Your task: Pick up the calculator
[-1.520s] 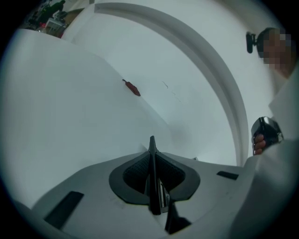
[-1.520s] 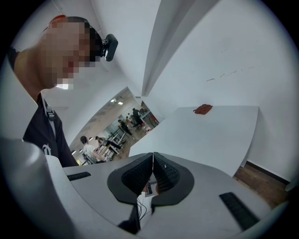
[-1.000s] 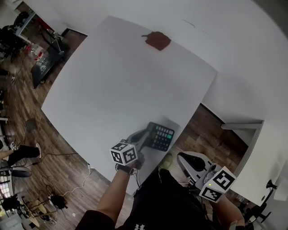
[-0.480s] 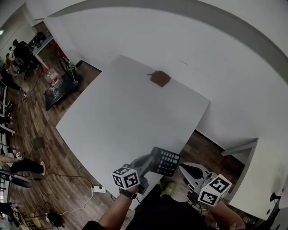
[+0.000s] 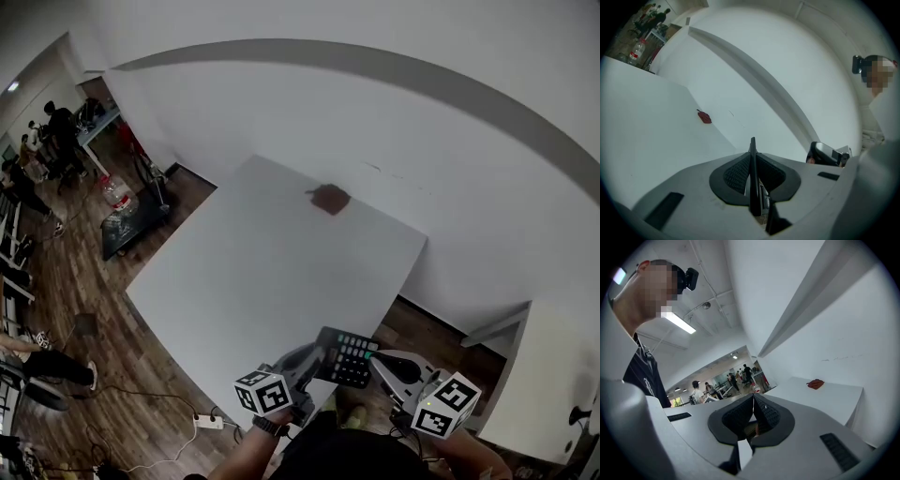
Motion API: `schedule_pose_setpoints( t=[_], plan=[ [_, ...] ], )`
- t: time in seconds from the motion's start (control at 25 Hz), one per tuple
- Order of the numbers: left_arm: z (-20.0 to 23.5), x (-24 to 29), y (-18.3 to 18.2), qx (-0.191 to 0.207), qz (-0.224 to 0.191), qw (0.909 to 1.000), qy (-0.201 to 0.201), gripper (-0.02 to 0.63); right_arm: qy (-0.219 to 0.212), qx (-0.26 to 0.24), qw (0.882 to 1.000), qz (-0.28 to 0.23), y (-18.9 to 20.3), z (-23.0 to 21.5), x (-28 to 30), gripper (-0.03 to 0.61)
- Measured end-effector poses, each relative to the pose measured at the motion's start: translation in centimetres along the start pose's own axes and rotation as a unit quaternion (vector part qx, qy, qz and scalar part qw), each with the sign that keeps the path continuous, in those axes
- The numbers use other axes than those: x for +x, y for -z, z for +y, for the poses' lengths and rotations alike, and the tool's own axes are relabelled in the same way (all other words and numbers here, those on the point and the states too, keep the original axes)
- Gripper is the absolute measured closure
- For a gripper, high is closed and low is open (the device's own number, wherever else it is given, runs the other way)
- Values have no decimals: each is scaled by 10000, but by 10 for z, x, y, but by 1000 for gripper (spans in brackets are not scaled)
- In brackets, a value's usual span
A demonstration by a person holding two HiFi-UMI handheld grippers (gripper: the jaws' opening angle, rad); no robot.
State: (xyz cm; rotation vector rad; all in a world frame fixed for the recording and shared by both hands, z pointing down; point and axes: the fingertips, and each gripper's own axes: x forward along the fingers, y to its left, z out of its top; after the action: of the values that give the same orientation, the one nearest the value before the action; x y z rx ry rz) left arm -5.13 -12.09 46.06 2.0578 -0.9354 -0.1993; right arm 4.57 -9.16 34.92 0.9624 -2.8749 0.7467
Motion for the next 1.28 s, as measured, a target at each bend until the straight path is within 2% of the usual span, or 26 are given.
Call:
schedule_pose_setpoints(
  t=[0.52, 0.96, 1.28],
  plan=[
    [-72, -35, -48, 1113, -300, 9929, -305, 571, -391, -682, 9962, -371, -36, 46, -16, 565],
    [-115, -35, -64, 1357, -473, 9896, -75, 571, -475, -935, 9928, -574, -54, 52, -33, 565],
    [-123, -33, -72, 1393, -571, 9886, 14, 571, -383, -1086, 9916, -584, -58, 52, -35, 565]
  ],
)
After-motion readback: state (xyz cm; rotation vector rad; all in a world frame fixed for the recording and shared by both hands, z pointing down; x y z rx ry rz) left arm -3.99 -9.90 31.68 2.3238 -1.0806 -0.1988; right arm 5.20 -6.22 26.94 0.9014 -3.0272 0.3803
